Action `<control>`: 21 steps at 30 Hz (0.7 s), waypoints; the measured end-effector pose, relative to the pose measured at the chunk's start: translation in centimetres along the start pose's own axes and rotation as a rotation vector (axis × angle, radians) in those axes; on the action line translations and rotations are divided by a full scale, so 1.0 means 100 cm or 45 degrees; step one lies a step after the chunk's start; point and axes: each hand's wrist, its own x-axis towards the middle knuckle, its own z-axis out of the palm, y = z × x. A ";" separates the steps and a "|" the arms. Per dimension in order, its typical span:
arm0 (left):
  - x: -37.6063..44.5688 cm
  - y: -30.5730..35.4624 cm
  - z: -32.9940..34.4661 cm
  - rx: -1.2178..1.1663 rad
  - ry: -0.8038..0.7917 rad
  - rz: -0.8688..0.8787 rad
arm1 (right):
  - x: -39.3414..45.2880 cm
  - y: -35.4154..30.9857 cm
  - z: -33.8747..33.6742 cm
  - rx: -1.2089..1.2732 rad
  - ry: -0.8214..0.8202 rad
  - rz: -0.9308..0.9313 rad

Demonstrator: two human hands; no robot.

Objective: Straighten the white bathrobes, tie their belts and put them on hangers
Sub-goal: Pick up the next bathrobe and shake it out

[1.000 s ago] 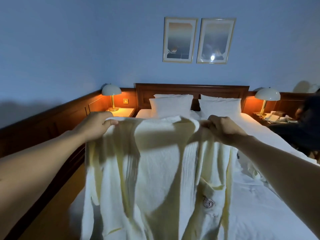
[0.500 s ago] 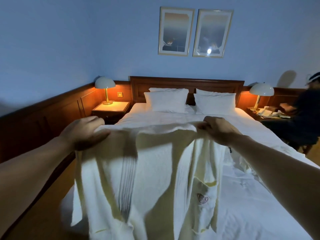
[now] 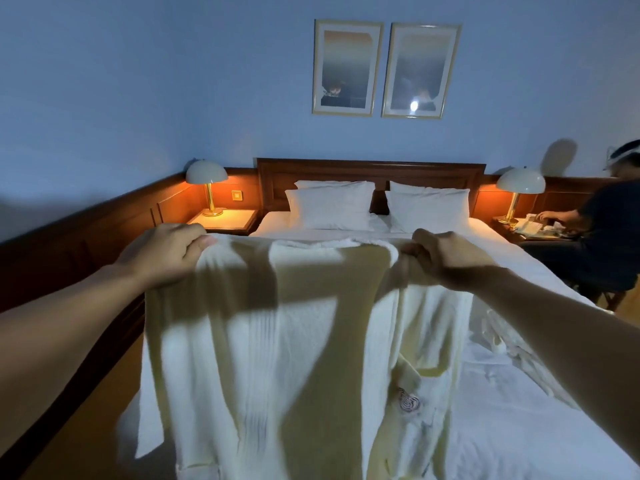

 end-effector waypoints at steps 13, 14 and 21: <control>0.225 -0.034 -0.013 0.070 -0.148 -0.199 | 0.207 0.050 -0.072 -0.289 0.112 0.271; 0.240 -0.042 -0.002 0.091 -0.158 -0.187 | 0.221 0.054 -0.063 -0.304 0.113 0.278; 0.338 -0.131 0.194 0.164 -0.171 -0.023 | 0.361 0.119 0.108 -0.396 0.099 0.302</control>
